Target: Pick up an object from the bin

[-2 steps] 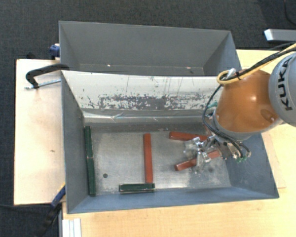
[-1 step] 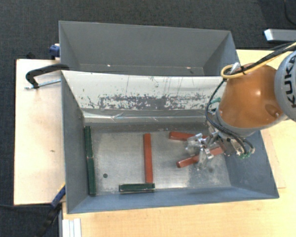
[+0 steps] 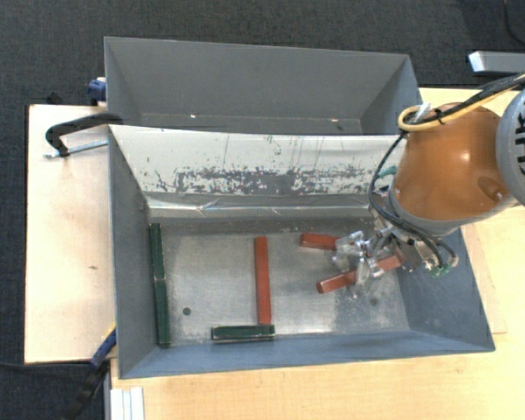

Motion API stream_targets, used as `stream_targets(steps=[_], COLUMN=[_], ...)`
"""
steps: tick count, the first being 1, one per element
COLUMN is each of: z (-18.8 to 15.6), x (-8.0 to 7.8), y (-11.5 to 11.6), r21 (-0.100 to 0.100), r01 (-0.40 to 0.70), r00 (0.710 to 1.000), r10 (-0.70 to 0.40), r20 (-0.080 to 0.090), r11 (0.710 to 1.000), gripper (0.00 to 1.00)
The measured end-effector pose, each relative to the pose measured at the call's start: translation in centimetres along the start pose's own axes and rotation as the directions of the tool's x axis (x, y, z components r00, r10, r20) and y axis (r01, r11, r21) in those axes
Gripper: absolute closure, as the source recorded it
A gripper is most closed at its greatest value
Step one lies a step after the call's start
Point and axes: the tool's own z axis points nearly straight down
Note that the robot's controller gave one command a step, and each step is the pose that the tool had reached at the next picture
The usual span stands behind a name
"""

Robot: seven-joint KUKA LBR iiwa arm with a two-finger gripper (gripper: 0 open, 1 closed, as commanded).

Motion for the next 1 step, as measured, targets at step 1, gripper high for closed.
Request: stream_targets(steps=[1], z=[-1.62], x=[-0.02], y=[-0.01], r21=[0.0], r01=[0.0], r00=[1.0], r10=[0.0], r20=[0.0], r11=[1.0], gripper=[1.0])
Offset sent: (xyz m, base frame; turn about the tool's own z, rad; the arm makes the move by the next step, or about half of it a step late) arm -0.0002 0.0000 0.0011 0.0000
